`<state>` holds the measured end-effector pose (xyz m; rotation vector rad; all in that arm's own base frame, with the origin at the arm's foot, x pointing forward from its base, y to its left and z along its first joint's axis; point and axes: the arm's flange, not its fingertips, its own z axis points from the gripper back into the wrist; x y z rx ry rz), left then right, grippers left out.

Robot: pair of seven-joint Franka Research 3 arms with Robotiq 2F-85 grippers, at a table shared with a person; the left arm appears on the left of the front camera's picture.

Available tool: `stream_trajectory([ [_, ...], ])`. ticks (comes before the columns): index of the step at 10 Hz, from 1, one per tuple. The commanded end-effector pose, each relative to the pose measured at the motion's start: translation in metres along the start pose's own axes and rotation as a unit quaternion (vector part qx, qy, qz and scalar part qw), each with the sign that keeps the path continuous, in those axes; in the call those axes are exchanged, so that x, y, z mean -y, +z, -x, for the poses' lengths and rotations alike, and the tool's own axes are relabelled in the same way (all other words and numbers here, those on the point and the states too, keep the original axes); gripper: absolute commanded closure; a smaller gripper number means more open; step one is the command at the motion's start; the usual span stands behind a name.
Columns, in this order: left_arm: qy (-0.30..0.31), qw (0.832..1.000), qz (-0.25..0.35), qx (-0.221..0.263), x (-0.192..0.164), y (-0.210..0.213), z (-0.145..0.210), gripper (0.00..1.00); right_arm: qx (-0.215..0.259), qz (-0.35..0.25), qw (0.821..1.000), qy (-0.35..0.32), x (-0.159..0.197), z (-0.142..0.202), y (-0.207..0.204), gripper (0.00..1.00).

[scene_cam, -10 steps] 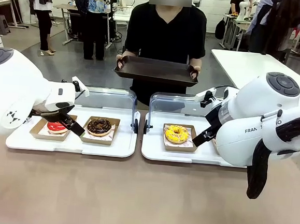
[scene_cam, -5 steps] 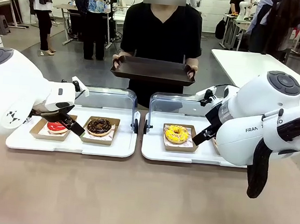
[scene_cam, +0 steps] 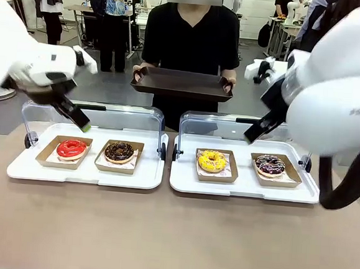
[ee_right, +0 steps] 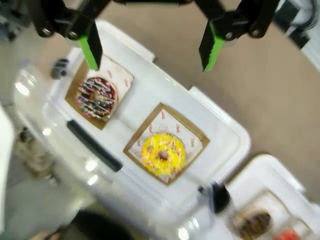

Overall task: Provide the desired donut to the person.
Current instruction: Pick up and lift the Paper togo box containing the Donut pointed at by the person.

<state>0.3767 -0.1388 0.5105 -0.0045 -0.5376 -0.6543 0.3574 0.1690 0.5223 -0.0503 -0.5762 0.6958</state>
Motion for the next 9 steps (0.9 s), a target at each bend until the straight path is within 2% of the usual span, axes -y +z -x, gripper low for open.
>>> stream_trajectory([
  [1, -0.013, 1.0, -0.025, -0.013, -0.012, 0.043, -0.007, 0.0, -0.03, 0.02, 0.999, 0.001, 0.002, -0.018, 0.038, 0.0],
  [4, -0.002, 0.999, -0.043, -0.008, -0.021, 0.08, -0.007, 0.0, -0.053, 0.023, 0.998, 0.002, 0.0, -0.024, 0.068, 0.0],
  [5, -0.02, 0.998, -0.053, 0.005, -0.012, 0.078, 0.0, 0.0, -0.046, 0.054, 0.997, 0.0, 0.0, -0.018, 0.064, 0.0],
  [6, 0.004, 1.0, -0.026, 0.003, -0.023, 0.083, -0.013, 0.0, -0.033, 0.007, 0.999, 0.007, 0.004, -0.026, 0.074, 0.0],
  [9, 0.004, 1.0, -0.026, 0.003, -0.023, 0.083, -0.013, 0.0, -0.033, 0.007, 0.999, 0.007, 0.004, -0.026, 0.074, 0.0],
])
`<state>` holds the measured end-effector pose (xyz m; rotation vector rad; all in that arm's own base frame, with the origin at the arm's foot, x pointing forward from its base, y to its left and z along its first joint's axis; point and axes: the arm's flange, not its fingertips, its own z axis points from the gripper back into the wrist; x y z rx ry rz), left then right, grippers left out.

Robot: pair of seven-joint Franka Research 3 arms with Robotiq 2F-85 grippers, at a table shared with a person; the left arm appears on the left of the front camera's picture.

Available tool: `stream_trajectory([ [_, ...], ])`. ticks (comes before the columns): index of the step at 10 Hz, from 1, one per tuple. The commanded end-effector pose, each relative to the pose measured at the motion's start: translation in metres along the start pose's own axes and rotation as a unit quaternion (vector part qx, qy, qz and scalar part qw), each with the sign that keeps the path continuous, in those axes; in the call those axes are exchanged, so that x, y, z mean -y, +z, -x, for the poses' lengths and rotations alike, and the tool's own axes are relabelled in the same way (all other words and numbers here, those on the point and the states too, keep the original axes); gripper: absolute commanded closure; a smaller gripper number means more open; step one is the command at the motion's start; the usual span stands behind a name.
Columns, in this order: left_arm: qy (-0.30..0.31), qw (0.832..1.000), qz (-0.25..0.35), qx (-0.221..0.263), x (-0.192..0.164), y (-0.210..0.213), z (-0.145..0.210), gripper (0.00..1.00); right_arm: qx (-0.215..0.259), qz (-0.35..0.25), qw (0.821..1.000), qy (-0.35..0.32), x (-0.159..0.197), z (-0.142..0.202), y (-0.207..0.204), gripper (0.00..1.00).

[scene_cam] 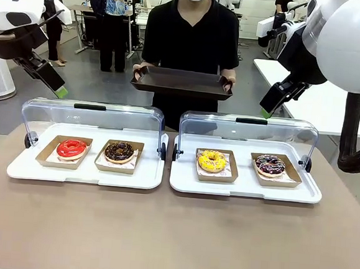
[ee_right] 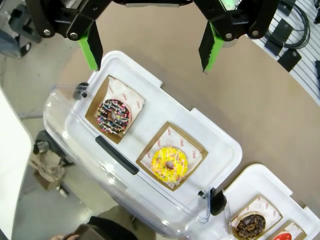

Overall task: Provide the desired donut to the person.
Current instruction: Pick up and lift the Paper togo box containing the Donut pointed at by the person.

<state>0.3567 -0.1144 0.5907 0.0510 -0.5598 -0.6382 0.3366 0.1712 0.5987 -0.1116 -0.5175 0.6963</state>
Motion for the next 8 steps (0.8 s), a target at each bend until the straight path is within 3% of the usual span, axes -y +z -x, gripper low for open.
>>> stream_trajectory([
  [1, 0.0, 1.0, 0.0, 0.001, 0.0, 0.001, 0.0, 0.0, 0.0, 0.0, 1.0, 0.0, 0.0, 0.0, 0.0, 0.0],
  [2, 0.012, 0.99, 0.138, 0.004, -0.027, -0.002, -0.002, 0.0, 0.006, -0.118, 0.991, 0.068, 0.025, 0.01, -0.007, 0.0],
  [4, -0.035, 0.953, 0.292, 0.068, -0.072, 0.001, 0.011, 0.0, 0.068, -0.248, 0.962, 0.089, 0.072, 0.025, -0.011, 0.0],
  [6, -0.079, 0.927, 0.354, 0.097, -0.11, -0.004, 0.022, 0.0, 0.137, -0.311, 0.933, 0.12, 0.115, 0.043, -0.021, 0.0],
  [8, -0.113, 0.909, 0.372, 0.147, -0.145, -0.004, 0.048, 0.0, 0.214, -0.341, 0.909, 0.105, 0.165, 0.075, -0.037, 0.0],
])
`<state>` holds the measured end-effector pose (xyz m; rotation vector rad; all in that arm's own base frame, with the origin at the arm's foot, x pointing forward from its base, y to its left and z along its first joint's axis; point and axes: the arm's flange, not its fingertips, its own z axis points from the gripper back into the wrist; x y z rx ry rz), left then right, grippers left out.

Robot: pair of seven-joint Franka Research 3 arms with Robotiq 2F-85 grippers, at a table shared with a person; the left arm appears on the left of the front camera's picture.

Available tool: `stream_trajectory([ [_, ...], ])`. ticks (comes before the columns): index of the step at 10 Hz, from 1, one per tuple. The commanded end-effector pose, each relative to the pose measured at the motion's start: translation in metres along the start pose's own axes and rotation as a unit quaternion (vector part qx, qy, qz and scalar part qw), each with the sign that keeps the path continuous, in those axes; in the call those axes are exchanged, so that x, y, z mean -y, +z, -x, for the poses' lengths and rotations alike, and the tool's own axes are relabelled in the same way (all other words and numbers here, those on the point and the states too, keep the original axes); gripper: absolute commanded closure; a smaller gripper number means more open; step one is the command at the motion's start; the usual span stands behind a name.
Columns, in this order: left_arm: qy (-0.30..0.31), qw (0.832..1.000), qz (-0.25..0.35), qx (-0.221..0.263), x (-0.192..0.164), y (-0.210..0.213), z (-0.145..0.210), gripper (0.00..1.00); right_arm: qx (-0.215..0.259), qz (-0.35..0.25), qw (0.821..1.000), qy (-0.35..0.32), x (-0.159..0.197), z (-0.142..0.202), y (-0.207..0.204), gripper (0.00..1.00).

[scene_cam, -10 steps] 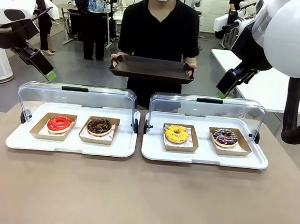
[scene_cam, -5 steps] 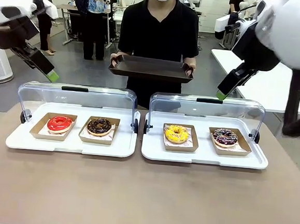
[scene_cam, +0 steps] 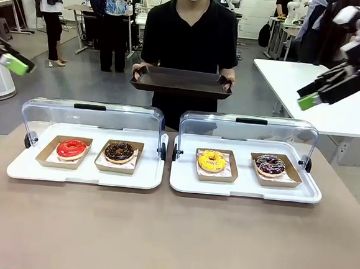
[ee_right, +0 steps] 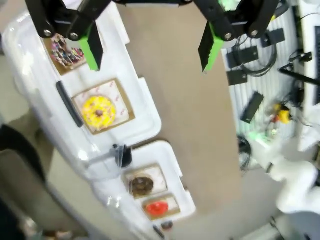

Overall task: Provide the desired donut to the person.
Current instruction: Pick up and lift the Paper togo box containing the Donut pointed at by the person.

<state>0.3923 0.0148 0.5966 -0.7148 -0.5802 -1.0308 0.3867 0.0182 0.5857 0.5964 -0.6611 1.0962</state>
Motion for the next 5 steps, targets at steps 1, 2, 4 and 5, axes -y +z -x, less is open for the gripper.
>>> stream_trajectory([
  [1, -0.026, 1.0, 0.007, 0.008, -0.025, 0.023, 0.018, 0.0, 0.053, -0.031, 0.998, -0.007, 0.031, 0.03, 0.02, 0.0],
  [2, -0.037, 0.999, 0.003, 0.022, -0.028, 0.036, 0.034, 0.0, 0.08, -0.033, 0.996, -0.006, 0.035, 0.046, 0.035, 0.0],
  [4, -0.038, 0.998, -0.009, 0.055, -0.029, 0.06, 0.061, 0.0, 0.109, -0.027, 0.994, -0.01, 0.037, 0.068, 0.063, 0.0],
  [5, -0.038, 0.997, -0.012, 0.06, -0.028, 0.068, 0.067, 0.0, 0.112, -0.024, 0.993, -0.012, 0.036, 0.074, 0.071, 0.0],
])
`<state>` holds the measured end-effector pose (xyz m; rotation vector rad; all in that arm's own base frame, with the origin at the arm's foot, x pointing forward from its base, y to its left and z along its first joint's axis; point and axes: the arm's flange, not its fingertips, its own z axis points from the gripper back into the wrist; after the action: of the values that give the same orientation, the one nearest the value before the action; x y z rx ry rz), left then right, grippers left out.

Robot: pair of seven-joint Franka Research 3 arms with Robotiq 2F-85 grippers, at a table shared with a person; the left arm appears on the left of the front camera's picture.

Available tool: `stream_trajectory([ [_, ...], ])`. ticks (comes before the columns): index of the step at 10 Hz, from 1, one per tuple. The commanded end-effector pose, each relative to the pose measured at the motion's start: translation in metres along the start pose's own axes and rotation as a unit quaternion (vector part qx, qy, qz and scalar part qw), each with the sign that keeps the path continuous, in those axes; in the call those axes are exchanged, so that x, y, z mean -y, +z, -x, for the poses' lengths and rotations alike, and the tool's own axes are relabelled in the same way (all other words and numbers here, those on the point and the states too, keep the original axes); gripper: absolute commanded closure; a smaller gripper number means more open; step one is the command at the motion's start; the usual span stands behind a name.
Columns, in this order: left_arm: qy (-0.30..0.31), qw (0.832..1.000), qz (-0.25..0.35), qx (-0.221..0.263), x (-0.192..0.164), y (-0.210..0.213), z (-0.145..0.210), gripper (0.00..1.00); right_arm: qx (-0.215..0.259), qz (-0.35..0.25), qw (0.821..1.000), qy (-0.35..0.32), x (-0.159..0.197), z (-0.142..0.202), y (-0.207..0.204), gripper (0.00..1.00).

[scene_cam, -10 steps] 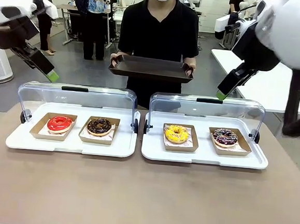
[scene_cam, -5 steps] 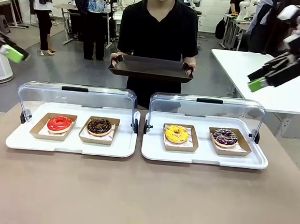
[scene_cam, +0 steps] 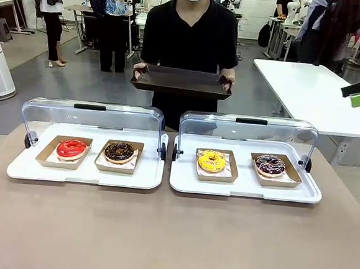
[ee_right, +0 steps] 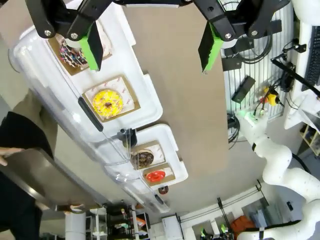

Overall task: Provide the desired donut to the person.
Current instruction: Pick up and lift the Paper togo box containing the Donut pointed at by the person.

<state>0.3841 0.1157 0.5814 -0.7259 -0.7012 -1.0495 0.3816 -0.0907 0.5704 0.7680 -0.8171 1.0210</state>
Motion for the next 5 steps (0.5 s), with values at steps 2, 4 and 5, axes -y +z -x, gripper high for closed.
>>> stream_trajectory([
  [2, -0.004, 0.999, -0.019, 0.027, 0.007, 0.021, 0.015, 0.0, 0.008, 0.007, 1.0, 0.01, -0.002, 0.003, 0.016, 0.0],
  [4, 0.002, 0.999, -0.033, 0.031, 0.013, 0.034, 0.026, 0.0, 0.0, 0.015, 1.0, 0.016, -0.008, 0.011, 0.033, 0.0],
  [5, 0.005, 0.999, -0.037, 0.031, 0.016, 0.038, 0.03, 0.0, -0.01, 0.014, 1.0, 0.016, -0.011, 0.014, 0.039, 0.0],
])
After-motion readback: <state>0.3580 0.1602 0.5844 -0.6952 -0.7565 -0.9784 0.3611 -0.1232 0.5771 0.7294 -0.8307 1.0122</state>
